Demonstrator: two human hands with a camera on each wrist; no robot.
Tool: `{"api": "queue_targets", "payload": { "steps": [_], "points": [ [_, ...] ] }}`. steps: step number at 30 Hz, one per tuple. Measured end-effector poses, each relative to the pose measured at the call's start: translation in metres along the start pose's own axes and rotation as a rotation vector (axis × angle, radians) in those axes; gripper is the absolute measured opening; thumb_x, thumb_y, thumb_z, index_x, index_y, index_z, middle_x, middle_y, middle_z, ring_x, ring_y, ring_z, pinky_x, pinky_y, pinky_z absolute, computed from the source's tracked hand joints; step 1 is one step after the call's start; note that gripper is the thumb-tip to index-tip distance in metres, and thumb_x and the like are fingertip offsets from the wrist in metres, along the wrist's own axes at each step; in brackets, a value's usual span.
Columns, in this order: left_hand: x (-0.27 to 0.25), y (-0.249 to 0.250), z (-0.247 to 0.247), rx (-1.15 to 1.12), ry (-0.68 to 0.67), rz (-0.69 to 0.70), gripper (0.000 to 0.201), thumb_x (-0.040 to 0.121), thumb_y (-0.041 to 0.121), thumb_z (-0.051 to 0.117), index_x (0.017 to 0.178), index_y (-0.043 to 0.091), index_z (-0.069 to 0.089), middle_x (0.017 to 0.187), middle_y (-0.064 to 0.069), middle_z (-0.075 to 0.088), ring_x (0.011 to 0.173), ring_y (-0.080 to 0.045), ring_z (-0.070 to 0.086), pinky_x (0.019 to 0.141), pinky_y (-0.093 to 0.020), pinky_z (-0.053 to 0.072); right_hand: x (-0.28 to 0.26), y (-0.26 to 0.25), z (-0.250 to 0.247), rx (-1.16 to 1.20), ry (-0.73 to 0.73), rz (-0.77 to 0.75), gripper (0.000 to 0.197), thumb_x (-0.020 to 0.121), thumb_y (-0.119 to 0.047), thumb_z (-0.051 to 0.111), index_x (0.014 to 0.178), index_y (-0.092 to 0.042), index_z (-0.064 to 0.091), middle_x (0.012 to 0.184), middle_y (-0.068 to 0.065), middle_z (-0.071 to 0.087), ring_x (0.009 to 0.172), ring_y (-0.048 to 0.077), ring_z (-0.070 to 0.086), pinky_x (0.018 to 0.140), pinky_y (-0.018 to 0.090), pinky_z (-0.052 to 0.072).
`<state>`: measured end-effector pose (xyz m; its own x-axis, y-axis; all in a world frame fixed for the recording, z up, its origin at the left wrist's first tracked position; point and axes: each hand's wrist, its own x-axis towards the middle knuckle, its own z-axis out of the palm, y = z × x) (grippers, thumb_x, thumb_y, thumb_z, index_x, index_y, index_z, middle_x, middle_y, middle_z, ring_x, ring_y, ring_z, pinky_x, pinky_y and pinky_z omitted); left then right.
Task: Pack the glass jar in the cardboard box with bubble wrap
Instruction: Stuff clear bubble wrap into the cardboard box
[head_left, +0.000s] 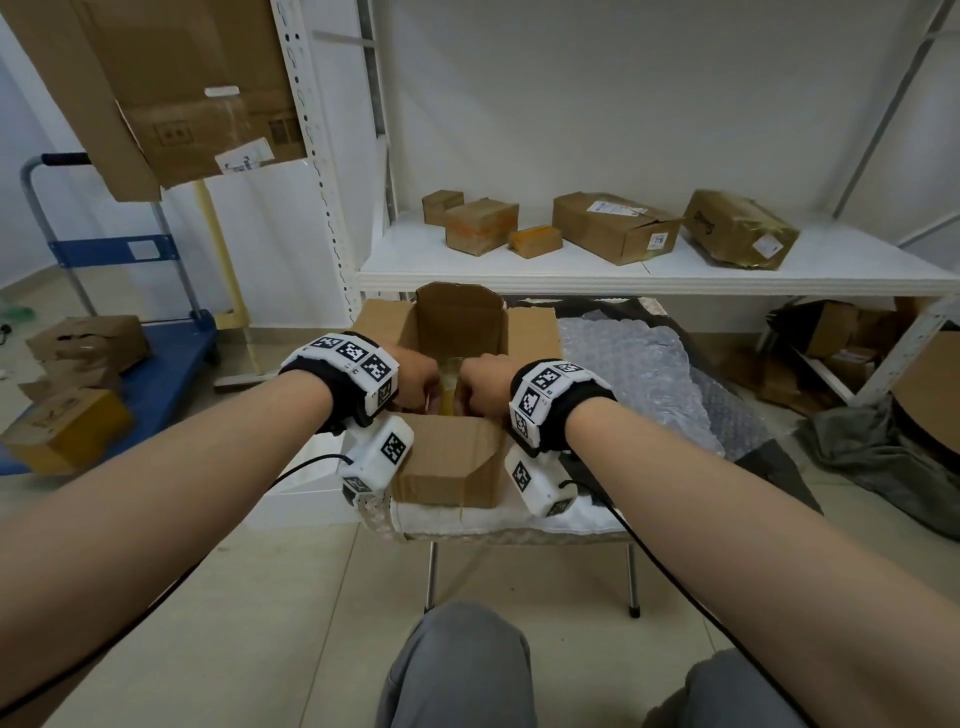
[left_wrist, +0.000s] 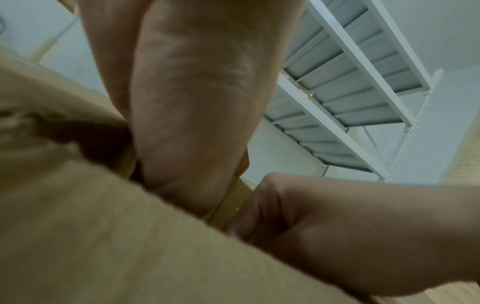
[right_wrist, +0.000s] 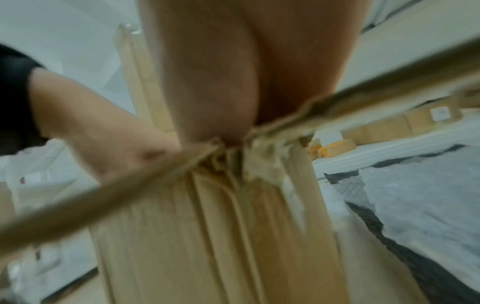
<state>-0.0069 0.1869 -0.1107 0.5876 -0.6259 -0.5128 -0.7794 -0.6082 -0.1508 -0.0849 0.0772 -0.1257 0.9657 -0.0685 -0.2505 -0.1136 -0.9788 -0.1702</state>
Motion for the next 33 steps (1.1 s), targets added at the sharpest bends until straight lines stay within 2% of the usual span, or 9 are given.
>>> {"api": "queue_targets", "payload": {
  "steps": [3,5,10,13,18,23,26,30,33],
  "points": [
    [-0.007,0.002,-0.013,-0.149,0.130,0.042,0.022,0.087,0.011,0.065,0.108,0.016,0.070,0.094,0.002,0.072,0.089,-0.016,0.067,0.084,-0.034,0.055,-0.018,0.010,-0.013,0.313,0.110,-0.046,0.028,0.093,-0.002,0.052,0.088,-0.015,0.076,0.089,0.002,0.068,0.083,0.023,0.061,0.069,0.026,0.051],
    [-0.012,0.007,-0.025,-0.191,0.213,0.062,0.015,0.087,0.015,0.065,0.099,0.021,0.071,0.083,0.006,0.073,0.080,-0.011,0.068,0.076,-0.032,0.056,-0.023,0.023,-0.020,0.445,0.231,-0.056,0.032,0.093,-0.002,0.053,0.075,-0.020,0.072,0.082,0.000,0.069,0.083,0.022,0.064,0.076,0.032,0.053],
    [-0.013,0.034,-0.056,-0.310,0.352,0.178,0.010,0.087,0.018,0.063,0.089,0.023,0.073,0.084,0.004,0.075,0.077,-0.009,0.066,0.076,-0.026,0.052,-0.046,0.060,-0.033,0.643,0.453,0.047,0.021,0.093,-0.008,0.058,0.079,-0.019,0.069,0.089,-0.001,0.067,0.090,0.013,0.061,0.083,0.025,0.045],
    [-0.005,0.059,-0.066,-0.335,0.398,0.209,0.009,0.088,0.025,0.064,0.088,0.024,0.073,0.085,0.007,0.073,0.078,-0.009,0.067,0.071,-0.024,0.051,-0.052,0.088,-0.030,0.709,0.522,0.149,0.015,0.092,-0.012,0.062,0.081,-0.019,0.070,0.088,0.000,0.069,0.091,0.016,0.064,0.089,0.031,0.052],
    [0.011,0.106,-0.076,-0.470,0.415,0.307,0.009,0.089,0.028,0.066,0.091,0.022,0.073,0.084,0.007,0.074,0.073,-0.004,0.067,0.080,-0.024,0.051,-0.070,0.132,-0.016,0.732,0.606,0.336,0.010,0.093,-0.022,0.061,0.089,-0.016,0.068,0.094,0.008,0.070,0.093,0.023,0.064,0.090,0.037,0.053],
    [0.028,0.151,-0.073,-0.456,0.362,0.337,0.012,0.087,0.029,0.067,0.091,0.020,0.073,0.086,0.006,0.074,0.074,-0.006,0.067,0.068,-0.022,0.053,-0.088,0.172,0.004,0.686,0.529,0.543,0.019,0.094,-0.015,0.052,0.097,-0.004,0.067,0.098,0.013,0.064,0.095,0.027,0.061,0.095,0.044,0.054],
    [0.039,0.169,-0.070,-0.463,0.311,0.340,0.009,0.087,0.025,0.068,0.090,0.018,0.073,0.089,0.001,0.074,0.078,-0.011,0.069,0.075,-0.027,0.056,-0.094,0.191,0.018,0.658,0.422,0.614,0.017,0.093,-0.018,0.056,0.098,-0.004,0.065,0.100,0.012,0.059,0.094,0.026,0.057,0.094,0.041,0.054],
    [0.055,0.187,-0.062,-0.445,0.237,0.325,0.014,0.087,0.021,0.069,0.097,0.013,0.074,0.096,-0.002,0.074,0.083,-0.015,0.068,0.080,-0.030,0.055,-0.093,0.209,0.034,0.540,0.283,0.721,0.038,0.092,-0.027,0.057,0.121,-0.003,0.062,0.133,0.016,0.057,0.133,0.033,0.044,0.111,0.042,0.040],
    [0.067,0.199,-0.050,-0.423,0.167,0.319,0.017,0.087,0.022,0.070,0.101,0.014,0.073,0.102,-0.002,0.074,0.084,-0.014,0.067,0.075,-0.028,0.053,-0.087,0.226,0.049,0.520,0.212,0.755,0.044,0.089,-0.030,0.058,0.126,-0.007,0.061,0.136,0.015,0.057,0.130,0.034,0.049,0.110,0.042,0.041]
  ]
}}
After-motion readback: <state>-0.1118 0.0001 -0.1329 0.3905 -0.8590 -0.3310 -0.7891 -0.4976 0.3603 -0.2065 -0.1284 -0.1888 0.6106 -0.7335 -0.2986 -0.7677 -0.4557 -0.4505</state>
